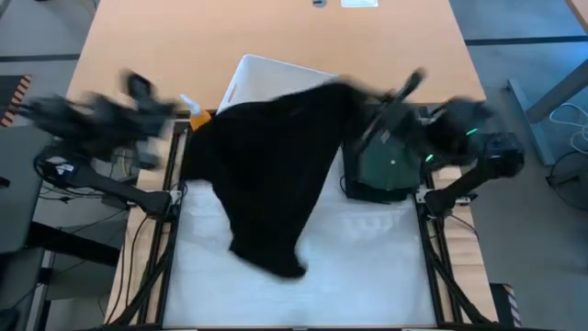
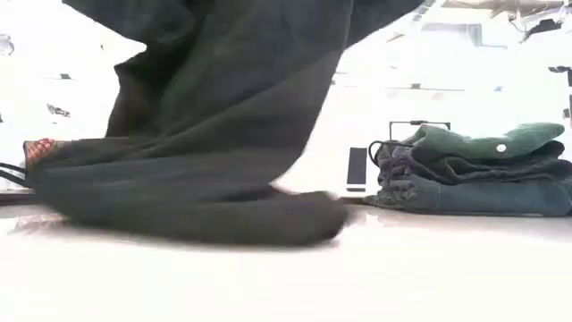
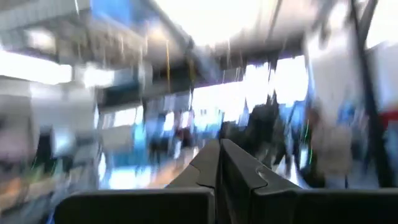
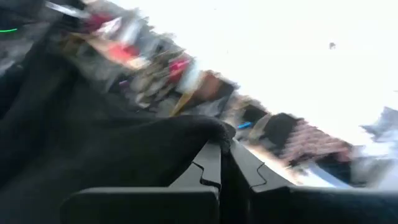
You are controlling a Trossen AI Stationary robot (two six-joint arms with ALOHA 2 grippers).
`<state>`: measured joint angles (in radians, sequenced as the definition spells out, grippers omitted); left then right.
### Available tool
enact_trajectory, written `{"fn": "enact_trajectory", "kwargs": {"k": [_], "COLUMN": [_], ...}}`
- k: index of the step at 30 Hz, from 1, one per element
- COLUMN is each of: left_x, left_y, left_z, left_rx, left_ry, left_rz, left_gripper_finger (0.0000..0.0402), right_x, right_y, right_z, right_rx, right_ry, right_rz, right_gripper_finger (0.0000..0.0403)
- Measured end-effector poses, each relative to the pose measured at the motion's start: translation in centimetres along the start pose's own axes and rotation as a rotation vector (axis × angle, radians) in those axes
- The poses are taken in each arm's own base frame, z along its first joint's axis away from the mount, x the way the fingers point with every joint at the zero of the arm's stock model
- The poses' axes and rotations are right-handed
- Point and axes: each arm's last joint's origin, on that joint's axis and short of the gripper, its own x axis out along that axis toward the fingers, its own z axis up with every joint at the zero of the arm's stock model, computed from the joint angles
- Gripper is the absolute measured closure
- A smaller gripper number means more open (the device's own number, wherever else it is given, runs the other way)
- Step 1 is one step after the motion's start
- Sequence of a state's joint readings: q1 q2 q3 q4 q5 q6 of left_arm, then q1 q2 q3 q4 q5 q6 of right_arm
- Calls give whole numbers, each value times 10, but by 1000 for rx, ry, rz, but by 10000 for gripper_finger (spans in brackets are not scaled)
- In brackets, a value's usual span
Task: Fold laundry
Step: Fold the black shirt
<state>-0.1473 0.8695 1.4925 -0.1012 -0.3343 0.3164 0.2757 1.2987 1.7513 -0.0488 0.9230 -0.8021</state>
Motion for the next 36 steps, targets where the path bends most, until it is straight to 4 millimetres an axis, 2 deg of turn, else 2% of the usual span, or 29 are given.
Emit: {"fn": "enact_trajectory", "kwargs": {"k": [2, 4, 6, 8, 12, 15, 17, 19, 20, 22, 25, 27, 30, 32, 36], "left_x": [-3, -5, 2, 13, 27, 25, 17, 0, -9, -25, -37, -43, -37, -31, -9], "left_y": [11, 16, 10, -3, -45, -92, -131, -169, -184, -206, -228, -241, -260, -274, -296], "left_z": [36, 61, 66, 54, -6, -74, -126, -184, -209, -243, -284, -307, -322, -335, -359], "left_rx": [-24, -68, -124, -175, -183, -118, -82, -32, -44, -136, -338, -396, -409, -378, -257], "left_ry": [-74, -109, -56, 84, 518, 808, 891, 899, 858, 722, 481, 380, 263, 302, 484], "left_rz": [-57, -169, -326, -463, -596, -563, -566, -559, -559, -577, -570, -611, -632, -647, -664], "left_gripper_finger": [401, 401, 401, 401, 401, 401, 401, 401, 401, 401, 401, 401, 401, 395, 361], "right_x": [-10, -18, -31, -43, -70, -93, -108, -122, -128, -137, -138, -138, -137, -136, -136], "right_y": [-15, -19, -8, 10, 64, 109, 134, 165, 180, 211, 247, 269, 306, 324, 337], "right_z": [18, 30, 38, 40, 30, 8, -10, -33, -45, -66, -92, -103, -123, -131, -135], "right_rx": [36, 65, 41, 51, 102, 161, 185, 158, 124, 68, 4, -8, -57, -61, -16], "right_ry": [-79, -130, -141, -117, 35, 235, 420, 627, 718, 859, 1000, 1057, 1118, 1124, 1139], "right_rz": [1, 58, 154, 237, 435, 633, 745, 757, 741, 711, 687, 711, 790, 840, 880], "right_gripper_finger": [378, 378, 378, 378, 378, 378, 378, 378, 378, 378, 376, 373, 373, 375, 374]}}
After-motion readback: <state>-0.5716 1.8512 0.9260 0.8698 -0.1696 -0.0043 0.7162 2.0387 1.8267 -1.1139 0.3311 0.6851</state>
